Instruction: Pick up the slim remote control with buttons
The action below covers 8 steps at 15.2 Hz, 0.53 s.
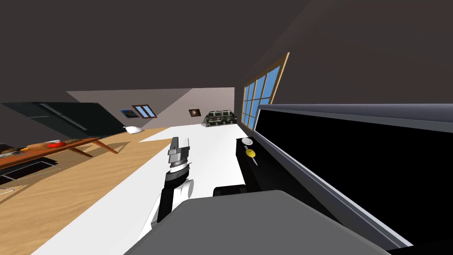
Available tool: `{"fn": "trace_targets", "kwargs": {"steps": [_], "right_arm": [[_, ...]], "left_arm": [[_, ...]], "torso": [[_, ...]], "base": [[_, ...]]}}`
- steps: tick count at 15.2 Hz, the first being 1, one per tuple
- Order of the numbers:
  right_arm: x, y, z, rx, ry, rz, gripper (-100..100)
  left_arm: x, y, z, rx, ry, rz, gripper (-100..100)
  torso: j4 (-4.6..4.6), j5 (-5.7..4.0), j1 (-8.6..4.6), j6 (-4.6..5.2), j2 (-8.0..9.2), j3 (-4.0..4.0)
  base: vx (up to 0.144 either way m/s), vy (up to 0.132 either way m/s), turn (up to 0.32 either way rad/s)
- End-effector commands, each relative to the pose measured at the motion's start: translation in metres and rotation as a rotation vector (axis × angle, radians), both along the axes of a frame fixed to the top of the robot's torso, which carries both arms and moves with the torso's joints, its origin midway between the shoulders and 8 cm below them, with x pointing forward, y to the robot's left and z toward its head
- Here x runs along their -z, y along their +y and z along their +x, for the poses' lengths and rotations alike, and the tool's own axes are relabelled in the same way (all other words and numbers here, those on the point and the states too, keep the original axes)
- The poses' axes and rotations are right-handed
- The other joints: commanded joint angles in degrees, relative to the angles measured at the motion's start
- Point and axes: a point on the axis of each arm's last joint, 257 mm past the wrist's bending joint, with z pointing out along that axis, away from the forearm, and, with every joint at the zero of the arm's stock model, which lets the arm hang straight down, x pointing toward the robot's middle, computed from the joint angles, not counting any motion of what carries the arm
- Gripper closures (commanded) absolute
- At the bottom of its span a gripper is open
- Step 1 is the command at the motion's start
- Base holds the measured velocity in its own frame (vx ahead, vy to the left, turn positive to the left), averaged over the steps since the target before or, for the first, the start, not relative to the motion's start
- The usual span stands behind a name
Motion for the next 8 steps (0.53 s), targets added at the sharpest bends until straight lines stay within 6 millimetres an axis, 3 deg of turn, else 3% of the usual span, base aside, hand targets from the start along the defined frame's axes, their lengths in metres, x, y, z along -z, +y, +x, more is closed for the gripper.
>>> {"fn": "trace_targets", "kwargs": {"steps": [1, 3, 4, 8], "right_arm": [[0.004, 0.001, -0.009, -0.025, 0.027, -0.004, -100], [0.011, 0.012, -0.013, -0.044, 0.042, 0.01, -100], [0.007, 0.006, -0.011, -0.033, 0.032, 0.004, -100], [0.024, 0.024, -0.009, -0.024, 0.024, 0.0, -100]], "left_arm": [[0.0, 0.0, 0.0, 0.0, 0.0, 0.0, 0], [0.0, 0.0, 0.0, 0.0, 0.0, 0.0, 0], [0.0, 0.0, 0.0, 0.0, 0.0, 0.0, 0], [0.0, 0.0, 0.0, 0.0, 0.0, 0.0, 0]], "torso": [[0.0, 0.0, 0.0, 0.0, 0.0, 0.0], [-0.02, -0.02, -0.12, 0.06, -0.05, -0.03], [-0.02, -0.03, -0.13, 0.04, -0.07, -0.04], [0.04, 0.0, 0.04, 0.14, 0.29, 0.15]], "base": [[0.066, -0.075, 0.445], [0.068, -0.087, 0.301], [0.042, -0.054, 0.143], [-0.022, -0.049, 0.04]]}}
